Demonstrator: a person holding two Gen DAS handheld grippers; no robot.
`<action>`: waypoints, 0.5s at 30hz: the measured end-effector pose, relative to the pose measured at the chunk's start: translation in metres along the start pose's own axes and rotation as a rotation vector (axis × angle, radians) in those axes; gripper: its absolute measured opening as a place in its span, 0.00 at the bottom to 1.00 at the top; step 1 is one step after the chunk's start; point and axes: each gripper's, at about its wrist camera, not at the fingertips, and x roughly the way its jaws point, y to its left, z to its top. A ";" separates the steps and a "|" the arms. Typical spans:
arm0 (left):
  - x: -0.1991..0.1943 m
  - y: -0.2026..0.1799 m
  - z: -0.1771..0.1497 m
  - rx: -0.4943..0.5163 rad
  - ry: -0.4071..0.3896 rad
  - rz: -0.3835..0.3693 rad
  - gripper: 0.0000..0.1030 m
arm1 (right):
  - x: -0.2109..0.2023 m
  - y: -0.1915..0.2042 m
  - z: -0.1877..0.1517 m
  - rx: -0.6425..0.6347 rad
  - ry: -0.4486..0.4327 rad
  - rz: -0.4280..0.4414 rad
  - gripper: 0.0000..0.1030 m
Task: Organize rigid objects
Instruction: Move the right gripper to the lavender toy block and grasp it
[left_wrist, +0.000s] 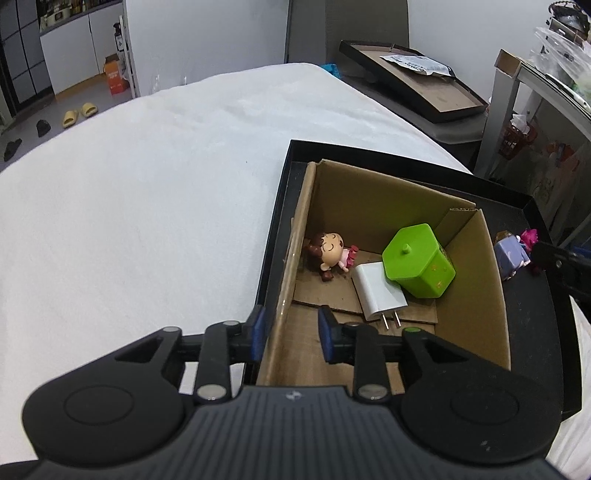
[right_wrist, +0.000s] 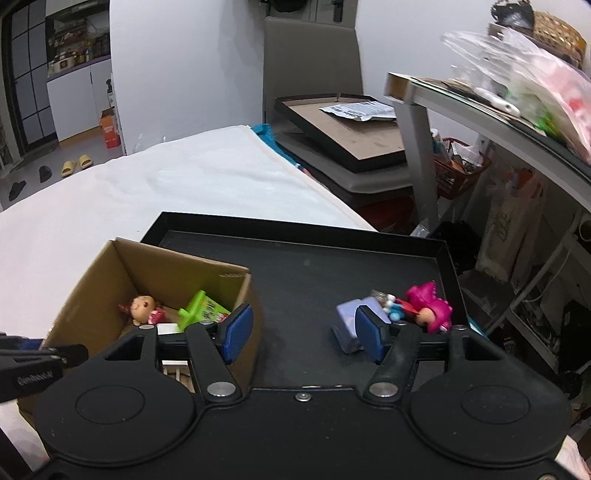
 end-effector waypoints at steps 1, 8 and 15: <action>-0.001 -0.001 0.000 0.002 -0.002 0.004 0.32 | 0.000 -0.005 -0.002 0.006 -0.003 0.001 0.61; -0.004 -0.006 0.002 0.011 -0.021 0.036 0.34 | 0.011 -0.033 -0.019 0.070 -0.002 0.018 0.65; -0.002 -0.012 0.006 0.011 -0.021 0.062 0.34 | 0.023 -0.054 -0.033 0.166 -0.019 0.050 0.74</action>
